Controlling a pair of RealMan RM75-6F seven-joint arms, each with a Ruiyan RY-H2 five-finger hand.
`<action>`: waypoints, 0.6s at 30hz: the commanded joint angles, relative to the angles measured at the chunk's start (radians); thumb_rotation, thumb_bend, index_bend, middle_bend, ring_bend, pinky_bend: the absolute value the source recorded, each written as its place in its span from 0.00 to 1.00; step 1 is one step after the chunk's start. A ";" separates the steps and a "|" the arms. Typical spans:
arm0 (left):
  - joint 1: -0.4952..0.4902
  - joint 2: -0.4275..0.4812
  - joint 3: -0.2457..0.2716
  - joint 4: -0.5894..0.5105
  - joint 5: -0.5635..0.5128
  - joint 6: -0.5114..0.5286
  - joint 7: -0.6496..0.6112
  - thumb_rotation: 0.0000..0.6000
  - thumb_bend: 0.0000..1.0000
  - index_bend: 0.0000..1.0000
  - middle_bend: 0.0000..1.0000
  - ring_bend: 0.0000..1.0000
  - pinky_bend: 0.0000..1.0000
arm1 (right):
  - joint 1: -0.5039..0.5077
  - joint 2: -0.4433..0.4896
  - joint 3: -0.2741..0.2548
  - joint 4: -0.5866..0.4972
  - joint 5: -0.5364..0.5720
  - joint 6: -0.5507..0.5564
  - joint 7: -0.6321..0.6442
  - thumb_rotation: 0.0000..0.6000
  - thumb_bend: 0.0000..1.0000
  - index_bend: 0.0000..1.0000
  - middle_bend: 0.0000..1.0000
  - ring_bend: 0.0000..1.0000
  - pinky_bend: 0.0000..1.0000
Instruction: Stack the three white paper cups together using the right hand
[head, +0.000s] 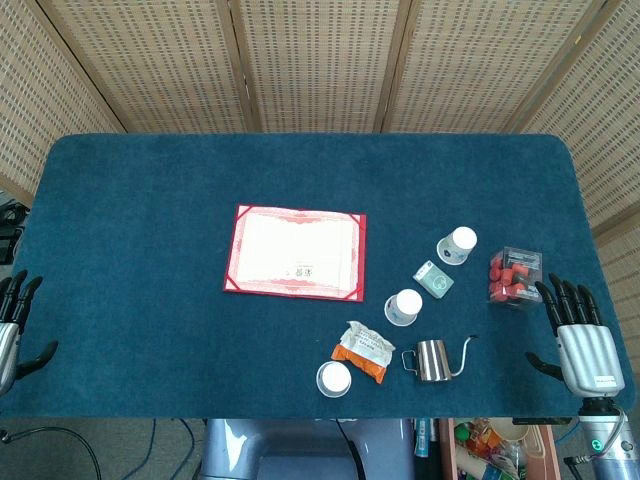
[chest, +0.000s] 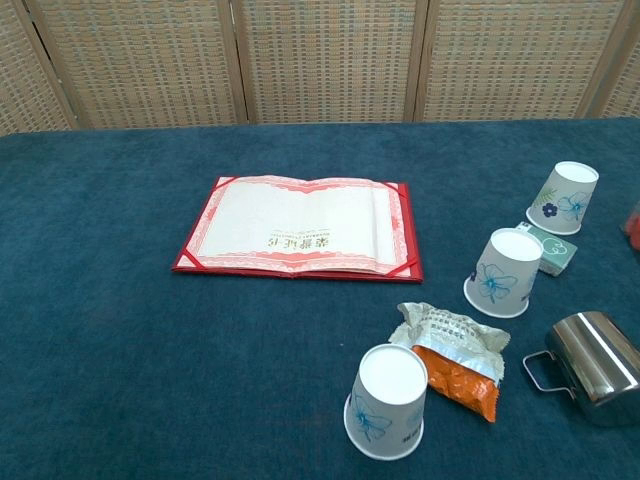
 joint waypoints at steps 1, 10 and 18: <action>0.005 0.004 0.002 -0.001 0.004 0.005 -0.004 1.00 0.26 0.00 0.00 0.00 0.00 | 0.000 0.002 0.002 -0.003 0.001 0.002 0.002 1.00 0.10 0.00 0.00 0.00 0.00; 0.012 0.005 0.009 -0.006 0.012 0.008 0.009 1.00 0.27 0.00 0.00 0.00 0.00 | 0.005 -0.001 0.003 -0.002 -0.007 0.004 0.006 1.00 0.10 0.00 0.00 0.00 0.00; 0.015 0.003 0.011 -0.009 0.018 0.012 0.018 1.00 0.26 0.00 0.00 0.00 0.00 | 0.010 -0.005 0.002 -0.001 -0.017 0.003 0.007 1.00 0.10 0.00 0.00 0.00 0.00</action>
